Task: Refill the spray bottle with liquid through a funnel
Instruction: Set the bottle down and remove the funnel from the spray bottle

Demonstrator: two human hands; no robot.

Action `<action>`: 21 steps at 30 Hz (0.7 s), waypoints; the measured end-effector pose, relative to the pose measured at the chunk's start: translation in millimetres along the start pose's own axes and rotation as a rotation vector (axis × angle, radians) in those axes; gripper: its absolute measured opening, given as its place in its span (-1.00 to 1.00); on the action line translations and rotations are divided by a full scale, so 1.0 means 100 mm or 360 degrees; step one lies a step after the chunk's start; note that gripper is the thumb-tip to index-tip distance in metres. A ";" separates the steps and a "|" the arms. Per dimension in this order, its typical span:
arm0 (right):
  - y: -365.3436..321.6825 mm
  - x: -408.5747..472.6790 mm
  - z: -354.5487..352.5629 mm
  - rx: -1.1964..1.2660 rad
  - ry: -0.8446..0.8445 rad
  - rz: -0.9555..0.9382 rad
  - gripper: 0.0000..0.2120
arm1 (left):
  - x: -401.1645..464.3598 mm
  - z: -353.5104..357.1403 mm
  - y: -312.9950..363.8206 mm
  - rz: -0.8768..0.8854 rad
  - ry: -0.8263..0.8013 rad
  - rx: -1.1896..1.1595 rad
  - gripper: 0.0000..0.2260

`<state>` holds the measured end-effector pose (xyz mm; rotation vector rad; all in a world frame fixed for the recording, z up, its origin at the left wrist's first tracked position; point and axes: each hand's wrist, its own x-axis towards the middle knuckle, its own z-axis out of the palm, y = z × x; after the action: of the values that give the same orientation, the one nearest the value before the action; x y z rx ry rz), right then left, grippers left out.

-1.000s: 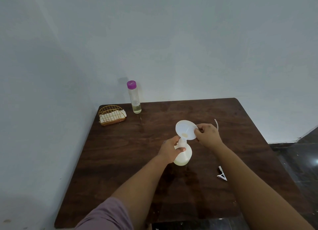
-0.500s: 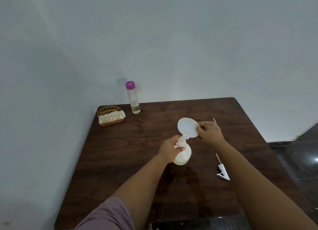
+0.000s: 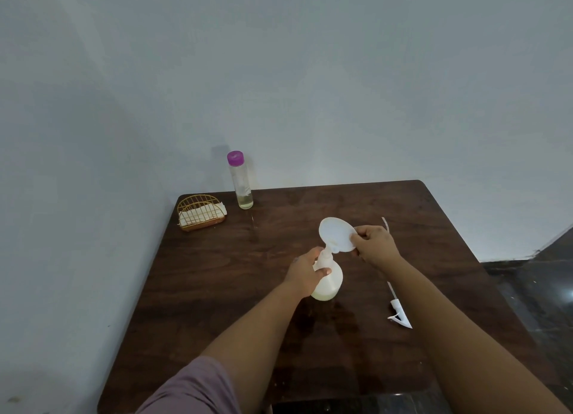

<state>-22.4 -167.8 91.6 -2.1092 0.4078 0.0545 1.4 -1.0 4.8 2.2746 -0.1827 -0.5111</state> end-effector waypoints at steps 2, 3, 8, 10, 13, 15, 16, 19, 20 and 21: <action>-0.01 -0.02 0.01 0.0083 -0.0013 0.0055 -0.77 | -0.01 -0.01 0.02 -0.0009 -0.0012 0.0000 -0.49; -0.01 -0.01 0.02 0.0047 -0.0007 0.0042 -0.77 | -0.01 -0.01 0.02 -0.0013 -0.0016 0.0004 -0.49; -0.04 -0.04 0.02 -0.0028 0.0000 -0.0002 -0.76 | -0.01 -0.03 0.04 -0.0012 -0.0022 0.0038 -0.48; -0.05 -0.04 0.02 -0.0136 -0.0008 -0.0070 -0.77 | -0.02 -0.04 0.06 -0.0015 -0.0015 0.0032 -0.48; -0.06 -0.05 0.03 -0.0140 -0.0002 -0.0086 -0.76 | -0.03 -0.03 0.06 -0.0021 -0.0007 0.0028 -0.47; -0.06 -0.07 0.04 -0.0183 0.0023 -0.0135 -0.77 | -0.04 -0.03 0.05 -0.0005 -0.0002 0.0016 -0.49; -0.05 -0.07 0.04 -0.0182 0.0032 -0.0149 -0.78 | -0.04 -0.03 0.05 0.0000 0.0000 -0.0009 -0.49; -0.05 -0.07 0.04 -0.0187 0.0032 -0.0137 -0.78 | -0.05 -0.04 0.06 0.0010 0.0016 -0.0011 -0.49; -0.05 -0.07 0.03 -0.0220 0.0011 -0.0134 -0.77 | -0.06 -0.04 0.07 0.0006 0.0016 -0.0002 -0.48; -0.05 -0.06 0.02 -0.0255 -0.0011 -0.0128 -0.77 | -0.07 -0.04 0.08 -0.0006 0.0011 0.0008 -0.48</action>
<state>-26.6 -162.5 95.8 -2.2808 0.3232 0.0489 -3.0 -1.8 14.8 2.2820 -0.1765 -0.5055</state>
